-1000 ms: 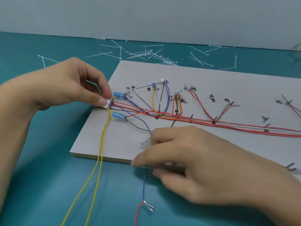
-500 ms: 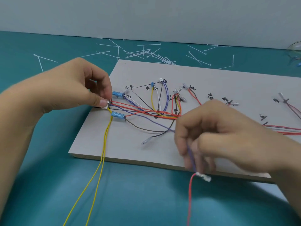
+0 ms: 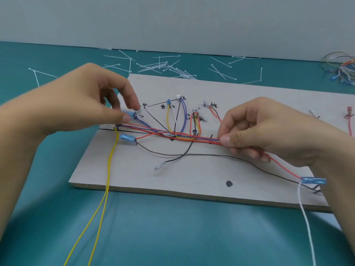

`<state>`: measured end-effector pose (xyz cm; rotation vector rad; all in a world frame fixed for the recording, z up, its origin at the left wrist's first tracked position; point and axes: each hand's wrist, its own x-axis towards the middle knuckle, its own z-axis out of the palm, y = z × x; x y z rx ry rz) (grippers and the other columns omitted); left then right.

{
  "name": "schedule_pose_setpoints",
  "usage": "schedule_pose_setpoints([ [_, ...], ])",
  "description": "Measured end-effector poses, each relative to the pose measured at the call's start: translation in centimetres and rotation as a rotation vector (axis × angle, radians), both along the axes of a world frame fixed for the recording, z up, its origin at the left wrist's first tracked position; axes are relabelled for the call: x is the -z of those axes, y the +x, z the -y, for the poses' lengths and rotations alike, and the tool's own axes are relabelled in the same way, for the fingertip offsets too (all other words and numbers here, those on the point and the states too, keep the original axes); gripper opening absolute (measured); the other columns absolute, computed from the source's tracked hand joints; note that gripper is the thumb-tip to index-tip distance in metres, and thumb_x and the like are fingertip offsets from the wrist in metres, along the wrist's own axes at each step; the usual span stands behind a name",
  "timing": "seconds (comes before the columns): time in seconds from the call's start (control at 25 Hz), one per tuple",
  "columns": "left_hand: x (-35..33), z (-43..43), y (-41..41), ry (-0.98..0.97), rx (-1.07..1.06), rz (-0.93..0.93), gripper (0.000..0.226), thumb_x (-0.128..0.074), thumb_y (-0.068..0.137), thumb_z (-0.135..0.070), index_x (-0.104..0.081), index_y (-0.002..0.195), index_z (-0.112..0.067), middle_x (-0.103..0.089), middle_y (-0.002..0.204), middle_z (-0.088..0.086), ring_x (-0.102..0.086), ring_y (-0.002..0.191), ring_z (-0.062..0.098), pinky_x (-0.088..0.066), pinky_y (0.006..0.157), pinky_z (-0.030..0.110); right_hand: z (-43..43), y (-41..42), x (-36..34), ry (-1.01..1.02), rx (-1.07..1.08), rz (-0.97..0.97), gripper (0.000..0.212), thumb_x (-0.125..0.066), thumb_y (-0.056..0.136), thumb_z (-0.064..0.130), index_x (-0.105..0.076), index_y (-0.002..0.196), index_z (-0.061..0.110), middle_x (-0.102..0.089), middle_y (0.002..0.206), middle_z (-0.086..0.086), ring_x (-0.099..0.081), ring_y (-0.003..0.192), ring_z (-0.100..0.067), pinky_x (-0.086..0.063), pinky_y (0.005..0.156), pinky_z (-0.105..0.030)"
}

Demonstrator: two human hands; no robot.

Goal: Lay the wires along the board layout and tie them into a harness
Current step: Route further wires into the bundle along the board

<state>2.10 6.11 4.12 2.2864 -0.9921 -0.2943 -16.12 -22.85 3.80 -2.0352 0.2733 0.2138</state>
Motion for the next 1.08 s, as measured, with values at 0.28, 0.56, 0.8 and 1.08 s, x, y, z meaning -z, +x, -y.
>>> schedule_pose_setpoints([
  [0.28, -0.2, 6.9, -3.2, 0.146, 0.175, 0.108, 0.007, -0.082, 0.08, -0.039, -0.078, 0.082, -0.045, -0.07, 0.071, -0.011, -0.059, 0.058, 0.005, -0.041, 0.052, 0.023, 0.0, 0.3, 0.5, -0.148, 0.045, 0.0, 0.012, -0.076, 0.085, 0.003, -0.074, 0.074, 0.006, -0.064, 0.054, -0.014, -0.045, 0.034, -0.017, -0.035, 0.035, -0.019],
  [0.56, 1.7, 6.4, -3.6, 0.015, 0.18, 0.103, 0.015, -0.08, 0.08, -0.019, -0.078, 0.074, -0.033, -0.069, 0.068, -0.017, -0.061, 0.061, 0.013, -0.046, 0.051, 0.016, 0.3, 0.8, 0.8, -0.231, 0.123, 0.066, 0.015, -0.084, 0.079, 0.017, -0.072, 0.07, 0.012, -0.061, 0.047, -0.007, -0.042, 0.03, -0.016, -0.035, 0.035, -0.02],
  [0.8, 2.6, 7.9, -4.5, -0.072, 0.239, 0.108, 0.011, -0.08, 0.082, -0.021, -0.08, 0.08, -0.032, -0.071, 0.079, -0.01, -0.061, 0.067, 0.017, -0.054, 0.065, 0.037, 0.3, 1.0, 1.1, -0.286, 0.15, 0.111, 0.016, -0.087, 0.077, 0.023, -0.073, 0.074, 0.018, -0.062, 0.048, -0.001, -0.041, 0.034, -0.007, -0.029, 0.034, -0.014],
  [1.08, 3.2, 8.5, -4.7, -0.128, 0.234, 0.056, 0.01, -0.084, 0.083, -0.023, -0.081, 0.083, -0.032, -0.07, 0.078, -0.014, -0.058, 0.067, 0.016, -0.052, 0.066, 0.034, 0.6, 1.0, 1.0, -0.289, 0.166, 0.074, 0.005, -0.079, 0.079, 0.02, -0.074, 0.08, 0.02, -0.068, 0.06, -0.012, -0.049, 0.051, -0.02, -0.04, 0.057, -0.031],
])
